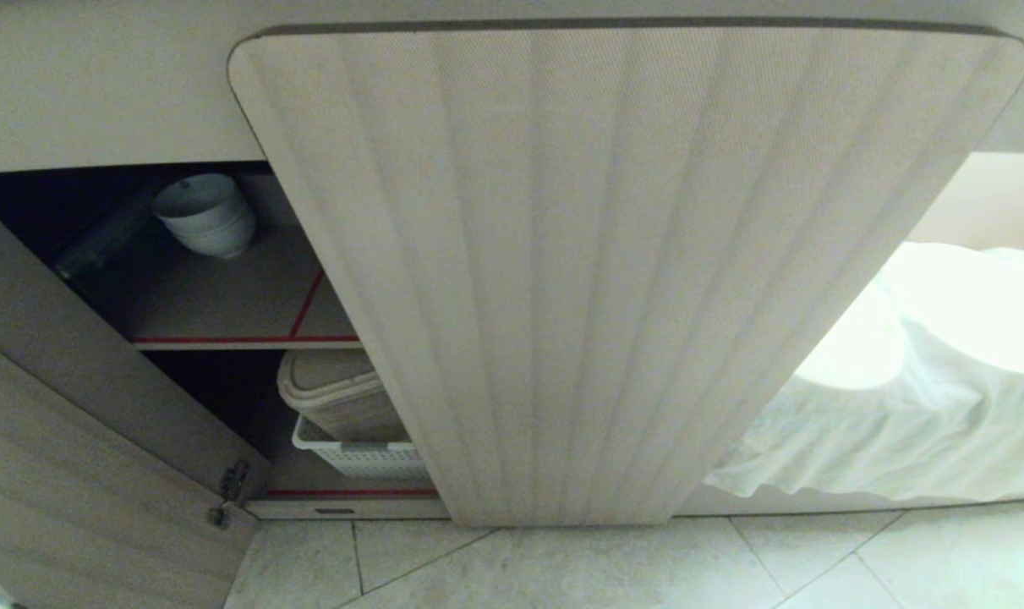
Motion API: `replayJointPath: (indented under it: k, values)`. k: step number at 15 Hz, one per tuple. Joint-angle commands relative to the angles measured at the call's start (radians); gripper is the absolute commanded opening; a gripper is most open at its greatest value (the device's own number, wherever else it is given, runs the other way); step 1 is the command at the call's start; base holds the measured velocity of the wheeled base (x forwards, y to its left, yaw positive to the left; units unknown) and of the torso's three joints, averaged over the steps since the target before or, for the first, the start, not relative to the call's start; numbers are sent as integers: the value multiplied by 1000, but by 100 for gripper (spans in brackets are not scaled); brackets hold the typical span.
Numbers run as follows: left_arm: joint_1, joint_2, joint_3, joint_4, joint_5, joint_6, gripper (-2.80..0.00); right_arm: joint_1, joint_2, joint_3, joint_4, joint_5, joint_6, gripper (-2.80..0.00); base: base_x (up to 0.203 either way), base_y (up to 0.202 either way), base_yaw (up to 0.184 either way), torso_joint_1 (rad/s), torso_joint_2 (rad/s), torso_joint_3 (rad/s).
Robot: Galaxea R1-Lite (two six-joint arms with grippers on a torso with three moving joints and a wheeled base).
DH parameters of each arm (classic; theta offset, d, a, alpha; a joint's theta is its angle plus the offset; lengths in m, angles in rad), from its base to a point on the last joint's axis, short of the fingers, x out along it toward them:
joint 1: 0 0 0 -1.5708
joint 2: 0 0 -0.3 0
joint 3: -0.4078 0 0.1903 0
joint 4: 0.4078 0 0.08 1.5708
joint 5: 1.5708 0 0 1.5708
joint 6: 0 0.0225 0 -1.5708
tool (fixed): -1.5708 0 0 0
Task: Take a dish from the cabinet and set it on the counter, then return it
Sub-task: Place it on the table
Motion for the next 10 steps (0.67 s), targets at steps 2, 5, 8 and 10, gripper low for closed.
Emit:
replayJointPath:
  k: [2, 5, 8, 10]
  values:
    - [0, 5, 0, 1, 1, -3, -280, 1, 0, 0, 0, 0, 0, -280, 0, 0, 0, 0, 0, 0]
    - [0, 5, -1, 1, 4, -3, -280, 0, 0, 0, 0, 0, 0, -280, 0, 0, 0, 0, 0, 0]
    - [-4, 5, -1, 1, 2, -3, -280, 1, 0, 0, 0, 0, 0, -280, 0, 0, 0, 0, 0, 0]
    - [-6, 2, -1, 0, 4, -3, -280, 1, 0, 0, 0, 0, 0, -280, 0, 0, 0, 0, 0, 0]
